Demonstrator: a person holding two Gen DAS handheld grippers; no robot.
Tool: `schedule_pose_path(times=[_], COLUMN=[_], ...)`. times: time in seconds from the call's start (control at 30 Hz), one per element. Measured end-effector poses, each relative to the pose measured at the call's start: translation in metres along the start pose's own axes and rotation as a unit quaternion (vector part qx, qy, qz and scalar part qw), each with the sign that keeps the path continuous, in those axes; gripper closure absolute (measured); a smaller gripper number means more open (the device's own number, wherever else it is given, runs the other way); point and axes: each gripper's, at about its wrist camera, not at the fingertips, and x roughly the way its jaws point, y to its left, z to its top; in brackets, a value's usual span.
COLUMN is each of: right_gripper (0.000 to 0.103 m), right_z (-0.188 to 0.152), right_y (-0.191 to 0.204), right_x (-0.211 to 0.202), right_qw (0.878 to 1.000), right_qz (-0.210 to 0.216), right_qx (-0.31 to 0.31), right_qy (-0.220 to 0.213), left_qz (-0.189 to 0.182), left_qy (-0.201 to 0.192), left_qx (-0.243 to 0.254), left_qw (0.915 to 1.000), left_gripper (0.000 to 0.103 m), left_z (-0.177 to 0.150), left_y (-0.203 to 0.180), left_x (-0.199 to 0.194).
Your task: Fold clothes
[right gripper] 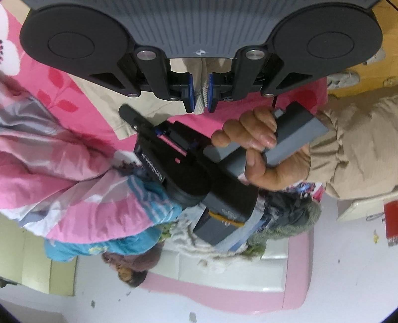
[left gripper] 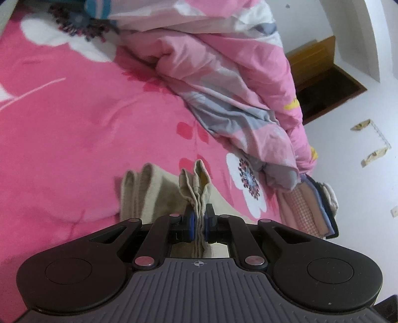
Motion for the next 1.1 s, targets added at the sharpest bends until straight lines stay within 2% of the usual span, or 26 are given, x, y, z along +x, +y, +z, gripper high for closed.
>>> schedule_pose_path(times=[0.4,0.57,0.63,0.73,0.8,0.87,0.9,1.0,1.1], right_gripper=[0.092,0.092,0.09,0.081,0.071,0.067,0.066,0.066,0.066], right_z=[-0.011,-0.013,-0.014,-0.015,-0.016,-0.015,-0.014,-0.014,-0.017], right_y=[0.008,0.009,0.009,0.01,0.011,0.012,0.012,0.0,-0.018], right_x=[0.02,0.024,0.026,0.026,0.022,0.014,0.009,-0.017,-0.054], right_qw=[0.999,0.999,0.999,0.999,0.999,0.999,1.0,1.0,0.997], right_qz=[0.012,0.017,0.019,0.025,0.028,0.02,0.016,-0.005,-0.041], right_qx=[-0.016,-0.01,-0.005,-0.002,-0.007,-0.017,-0.02,-0.003,0.031], right_qy=[0.028,0.037,0.042,0.045,0.039,0.025,0.016,-0.017,-0.064], left_qz=[-0.002,-0.007,-0.003,0.01,0.024,0.043,0.054,0.077,0.085], left_qy=[0.0,-0.004,-0.008,-0.016,-0.024,-0.038,-0.048,-0.072,-0.079], left_qx=[-0.031,-0.034,-0.037,-0.031,-0.025,-0.016,-0.01,0.015,0.061], left_qw=[0.9995,0.9994,0.9993,0.9993,0.9991,0.9982,0.9973,0.9943,0.9914], left_gripper=[0.097,0.092,0.092,0.087,0.084,0.072,0.07,0.069,0.069], left_z=[-0.009,-0.01,-0.01,-0.01,-0.01,-0.009,-0.009,-0.01,-0.013], left_y=[0.035,0.043,0.043,0.037,0.032,0.025,0.021,0.005,-0.02], left_x=[0.004,0.004,0.001,-0.007,-0.013,-0.021,-0.026,-0.039,-0.045])
